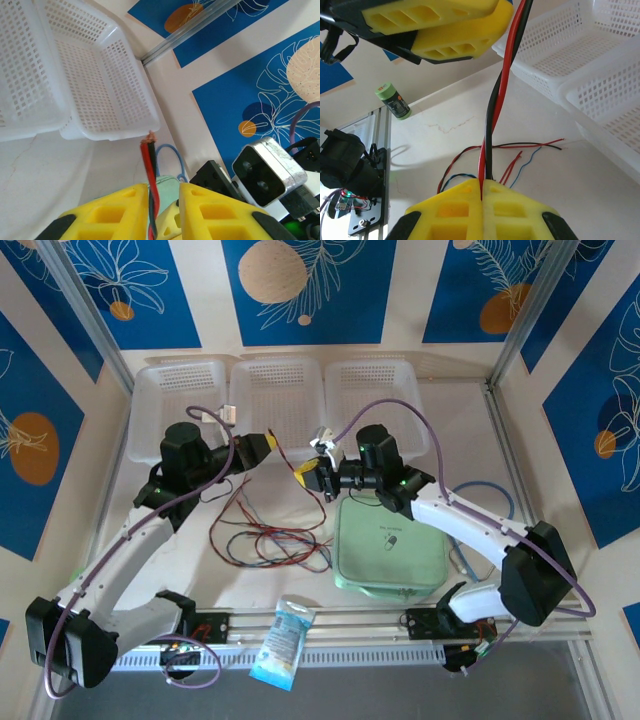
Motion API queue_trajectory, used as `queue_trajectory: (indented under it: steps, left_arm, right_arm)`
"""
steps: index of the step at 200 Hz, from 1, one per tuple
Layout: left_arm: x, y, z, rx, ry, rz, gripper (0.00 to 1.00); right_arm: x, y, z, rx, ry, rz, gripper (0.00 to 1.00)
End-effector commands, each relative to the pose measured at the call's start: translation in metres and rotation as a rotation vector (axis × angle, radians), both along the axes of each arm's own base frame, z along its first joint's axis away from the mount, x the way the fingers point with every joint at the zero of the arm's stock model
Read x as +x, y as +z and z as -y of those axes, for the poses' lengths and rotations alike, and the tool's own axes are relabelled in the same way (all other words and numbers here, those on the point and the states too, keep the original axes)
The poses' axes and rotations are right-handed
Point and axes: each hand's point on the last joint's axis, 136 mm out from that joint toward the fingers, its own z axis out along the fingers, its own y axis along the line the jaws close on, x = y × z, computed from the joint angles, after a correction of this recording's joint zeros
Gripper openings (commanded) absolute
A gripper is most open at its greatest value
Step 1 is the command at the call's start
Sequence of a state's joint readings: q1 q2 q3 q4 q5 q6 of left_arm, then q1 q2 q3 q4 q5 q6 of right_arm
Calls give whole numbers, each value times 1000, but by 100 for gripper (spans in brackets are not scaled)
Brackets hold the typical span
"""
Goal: Untangle the cables
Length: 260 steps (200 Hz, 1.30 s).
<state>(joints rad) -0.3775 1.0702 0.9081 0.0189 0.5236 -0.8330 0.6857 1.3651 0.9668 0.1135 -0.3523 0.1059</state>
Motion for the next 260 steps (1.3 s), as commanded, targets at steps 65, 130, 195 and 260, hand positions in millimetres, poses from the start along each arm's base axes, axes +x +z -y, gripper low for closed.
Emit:
queue_trajectory:
  steps: [65, 130, 195, 260]
  left_arm:
    - [-1, 0, 3, -3, -10, 6, 11]
    - [1, -5, 1, 13, 8, -4, 30]
    - [2, -5, 0, 11, 14, -5, 18]
    - [3, -7, 1, 3, 14, -10, 20]
  right_arm:
    - [-4, 10, -4, 17, 40, -3, 0]
    - [-5, 13, -3, 23, 41, 15, 0]
    - [-6, 11, -3, 20, 47, 6, 0]
    - [-7, 11, -4, 21, 54, 3, 0]
